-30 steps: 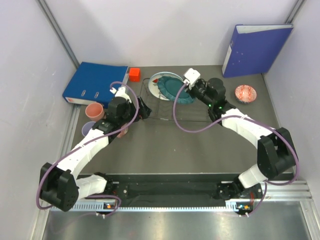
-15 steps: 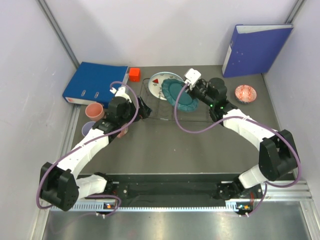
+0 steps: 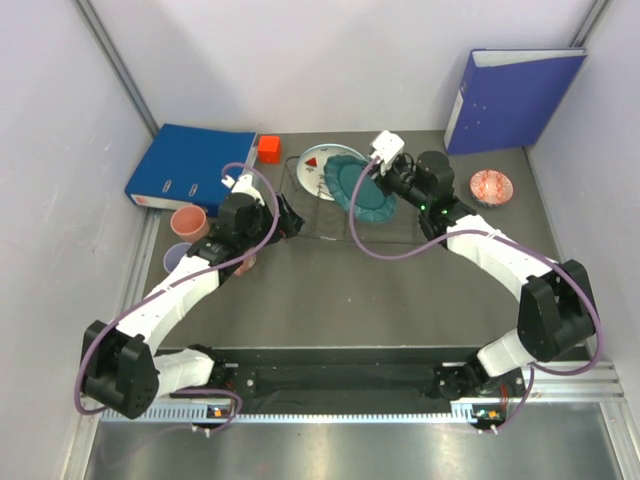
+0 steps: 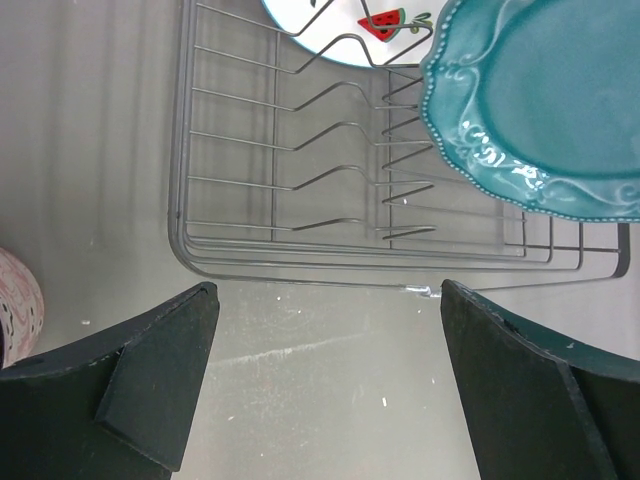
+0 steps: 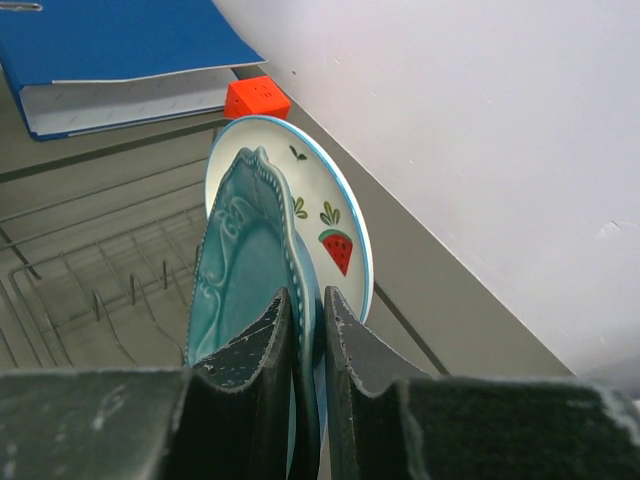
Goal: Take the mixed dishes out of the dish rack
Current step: Pick up the plate from the dish rack.
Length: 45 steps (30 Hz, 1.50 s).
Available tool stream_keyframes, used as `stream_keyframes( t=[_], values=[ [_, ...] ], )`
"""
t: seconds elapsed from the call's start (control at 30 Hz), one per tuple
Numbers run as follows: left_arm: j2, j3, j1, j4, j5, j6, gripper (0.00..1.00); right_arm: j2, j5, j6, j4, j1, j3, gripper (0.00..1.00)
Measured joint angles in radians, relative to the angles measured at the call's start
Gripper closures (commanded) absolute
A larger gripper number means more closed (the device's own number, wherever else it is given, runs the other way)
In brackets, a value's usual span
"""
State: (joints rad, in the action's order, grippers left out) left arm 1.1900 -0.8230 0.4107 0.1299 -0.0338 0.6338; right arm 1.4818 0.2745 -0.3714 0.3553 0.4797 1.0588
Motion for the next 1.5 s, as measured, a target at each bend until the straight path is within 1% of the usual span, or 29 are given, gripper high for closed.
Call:
stream_keyframes(
  t=[0.2, 0.47, 0.6, 0.8, 0.97, 1.07, 1.17, 1.23, 1.27, 1.4, 1.5],
  values=[
    [0.006, -0.001, 0.0, -0.005, -0.005, 0.011, 0.05, -0.001, -0.002, 0.056, -0.075, -0.001, 0.072, 1.0],
    [0.028, -0.013, 0.0, -0.011, -0.022, 0.026, 0.09, -0.001, -0.031, 0.147, -0.256, 0.0, 0.189, 1.0],
    [0.032, -0.025, 0.0, -0.01, -0.022, 0.031, 0.11, 0.0, -0.061, 0.227, -0.329, -0.01, 0.24, 1.0],
    [0.043, -0.061, 0.001, -0.011, -0.008, 0.053, 0.15, 0.0, -0.072, 0.425, -0.374, -0.056, 0.259, 1.0],
    [0.045, -0.066, 0.002, -0.011, 0.027, 0.08, 0.14, 0.0, 0.008, 0.676, -0.402, -0.163, 0.257, 1.0],
    [0.048, -0.074, 0.002, -0.012, 0.033, 0.098, 0.12, -0.003, 0.079, 0.832, -0.36, -0.229, 0.237, 1.0],
    [0.056, -0.081, 0.002, -0.029, 0.032, 0.109, 0.09, -0.003, 0.137, 0.957, -0.306, -0.269, 0.207, 1.0],
    [0.061, -0.081, 0.002, -0.038, 0.032, 0.122, 0.06, -0.005, 0.184, 1.05, -0.252, -0.282, 0.171, 1.0],
    [0.063, -0.081, 0.002, -0.042, 0.032, 0.125, 0.01, -0.008, 0.214, 1.103, -0.201, -0.29, 0.138, 1.0],
    [0.07, -0.081, 0.001, -0.057, 0.031, 0.148, 0.01, -0.021, 0.327, 1.344, 0.011, -0.305, 0.0, 1.0],
    [0.071, -0.081, -0.008, -0.067, 0.011, 0.166, 0.01, -0.055, 0.368, 1.441, 0.093, -0.306, -0.085, 1.0]
  ],
)
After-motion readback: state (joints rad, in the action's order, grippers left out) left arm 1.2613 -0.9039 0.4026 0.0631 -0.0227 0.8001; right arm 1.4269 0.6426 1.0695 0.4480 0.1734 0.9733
